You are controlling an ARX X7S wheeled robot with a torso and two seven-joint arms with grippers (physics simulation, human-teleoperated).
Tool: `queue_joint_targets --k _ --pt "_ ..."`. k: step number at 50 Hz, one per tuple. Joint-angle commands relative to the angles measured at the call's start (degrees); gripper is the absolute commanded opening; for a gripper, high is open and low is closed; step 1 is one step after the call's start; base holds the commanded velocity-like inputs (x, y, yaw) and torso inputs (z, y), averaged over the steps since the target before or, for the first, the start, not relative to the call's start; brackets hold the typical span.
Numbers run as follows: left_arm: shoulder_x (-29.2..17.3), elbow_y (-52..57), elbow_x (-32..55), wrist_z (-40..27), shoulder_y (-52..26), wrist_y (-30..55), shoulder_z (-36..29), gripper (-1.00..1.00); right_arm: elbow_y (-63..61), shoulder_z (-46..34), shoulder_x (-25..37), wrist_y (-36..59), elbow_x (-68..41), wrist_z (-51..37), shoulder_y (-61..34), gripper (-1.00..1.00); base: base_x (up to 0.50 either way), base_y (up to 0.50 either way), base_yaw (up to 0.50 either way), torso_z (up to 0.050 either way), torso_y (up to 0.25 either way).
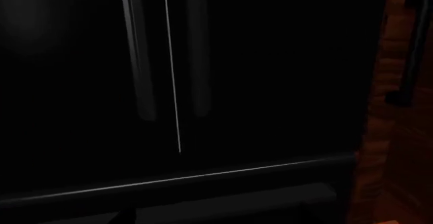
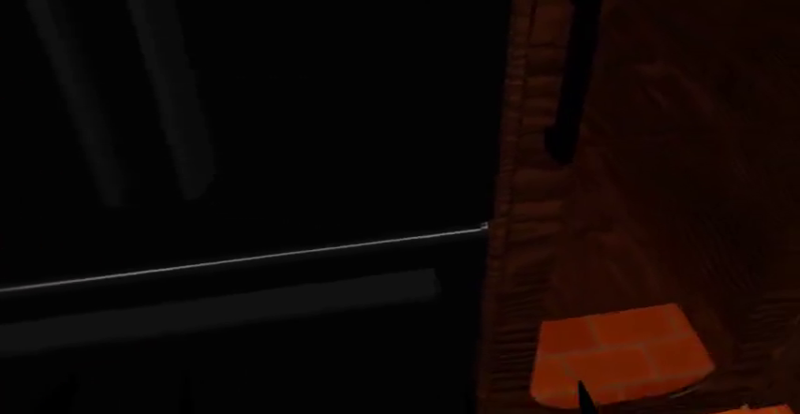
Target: Navigate to the stove.
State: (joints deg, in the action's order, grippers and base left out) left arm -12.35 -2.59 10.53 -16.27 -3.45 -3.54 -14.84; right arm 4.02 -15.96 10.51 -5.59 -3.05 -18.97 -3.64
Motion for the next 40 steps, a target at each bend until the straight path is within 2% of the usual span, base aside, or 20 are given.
queue_joint_targets --k 1,40 --pt "-0.4 -0.1 0.3 -0.1 0.0 -0.2 -0.1 1.0 0.0 -0.1 0.0 -0.3 -0.4 -0.6 -0.1 1.0 -0.18 0.04 -0.5 0.0 0.0" --pt "-1.0 -0.2 1.1 -0.7 -0.4 -0.3 -0.9 1.0 0.1 -1.2 0.8 -0.2 -1.2 -1.6 -0.5 1.0 -0.18 0.06 -0.5 0.0 0.0"
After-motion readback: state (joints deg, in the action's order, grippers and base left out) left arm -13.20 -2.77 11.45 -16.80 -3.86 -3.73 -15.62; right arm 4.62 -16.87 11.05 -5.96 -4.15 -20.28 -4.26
